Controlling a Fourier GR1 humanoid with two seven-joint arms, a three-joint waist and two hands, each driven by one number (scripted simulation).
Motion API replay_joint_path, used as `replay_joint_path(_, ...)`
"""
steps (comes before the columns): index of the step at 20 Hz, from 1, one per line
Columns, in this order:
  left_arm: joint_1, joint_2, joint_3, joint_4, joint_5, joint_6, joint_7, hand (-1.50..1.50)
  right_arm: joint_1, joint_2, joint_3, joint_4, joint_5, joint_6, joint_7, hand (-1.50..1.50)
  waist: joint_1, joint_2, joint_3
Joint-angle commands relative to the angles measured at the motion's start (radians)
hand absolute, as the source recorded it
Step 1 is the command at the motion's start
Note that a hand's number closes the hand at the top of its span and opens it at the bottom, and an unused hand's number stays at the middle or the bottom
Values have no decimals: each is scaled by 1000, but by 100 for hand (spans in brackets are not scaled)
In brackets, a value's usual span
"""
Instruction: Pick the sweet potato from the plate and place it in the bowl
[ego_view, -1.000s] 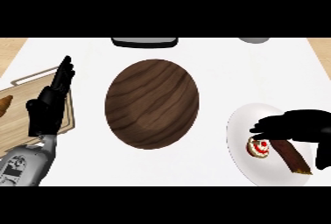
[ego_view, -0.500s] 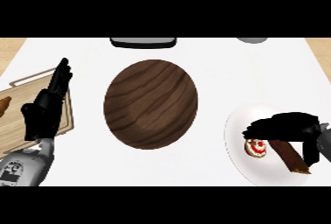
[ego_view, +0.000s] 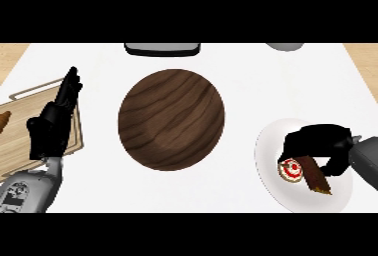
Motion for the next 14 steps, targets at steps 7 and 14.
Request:
replay_joint_path(7, -15, -3, 19, -14, -4, -30, 23, 0, 34, 19, 12, 71, 4, -3, -189, 150, -3, 10, 10)
replay_joint_path(14, 41, -14, 21, -13, -24, 0, 24, 0, 131, 297, 15, -204, -108, 13, 269, 150, -46, -18, 2)
